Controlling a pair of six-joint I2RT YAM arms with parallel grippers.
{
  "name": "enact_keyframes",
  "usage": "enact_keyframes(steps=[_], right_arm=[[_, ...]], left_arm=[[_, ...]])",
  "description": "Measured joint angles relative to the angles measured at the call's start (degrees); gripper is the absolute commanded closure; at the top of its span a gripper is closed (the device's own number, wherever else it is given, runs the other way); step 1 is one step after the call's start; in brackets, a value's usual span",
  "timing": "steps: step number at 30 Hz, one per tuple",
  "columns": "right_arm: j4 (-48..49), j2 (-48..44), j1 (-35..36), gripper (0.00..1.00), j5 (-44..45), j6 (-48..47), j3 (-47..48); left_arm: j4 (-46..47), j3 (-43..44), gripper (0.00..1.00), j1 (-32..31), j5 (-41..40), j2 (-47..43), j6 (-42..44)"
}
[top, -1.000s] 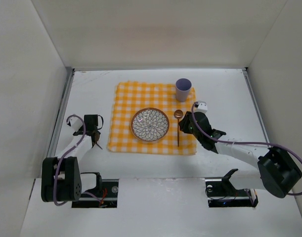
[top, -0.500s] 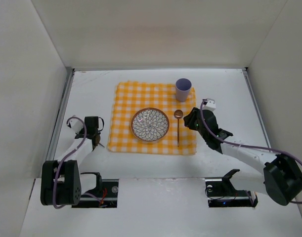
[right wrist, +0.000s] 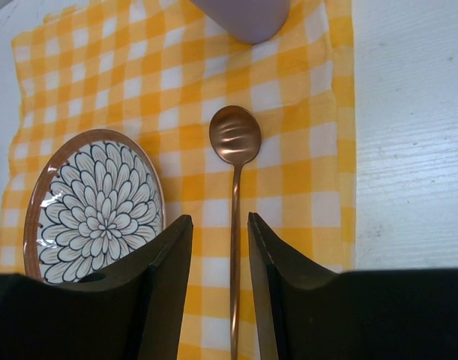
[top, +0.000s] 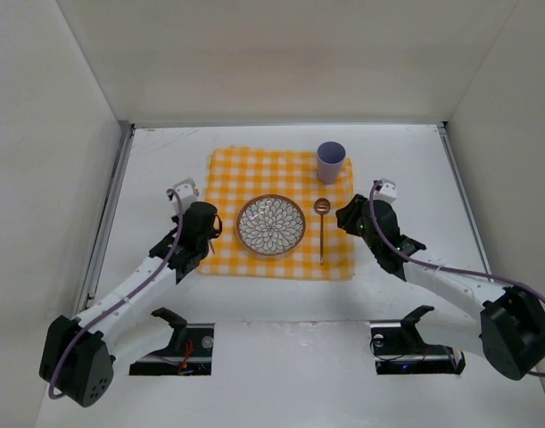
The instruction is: Set the dinner table for one person
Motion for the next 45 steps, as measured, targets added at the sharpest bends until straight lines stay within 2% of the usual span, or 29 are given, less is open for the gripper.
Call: enact_keyframes(steps=[4,17,32,45], right_arm=[[0.0,-2.0,-0.7,0.58,0.3,0.2,-0.9],[0.7,0.1,-1.1,0.58,2.0,0.3,-1.4],[0.8,-0.7,-1.1,0.58,2.5,0.2,-1.4],[0.8,-0.7,-1.1,0.58,2.5,0.2,-1.4]], left_arm=[[0.3,0.0,0.97,-6.2,0.5,4.1,3.5],[2.6,4.2,0.97,-13.6,-2.5,16.3,13.7],[8.7,4.2,0.96,-14.7,-5.0,23.1,19.6],[9.4,4.6,0.96,-14.3,-5.2,28.1,20.1]])
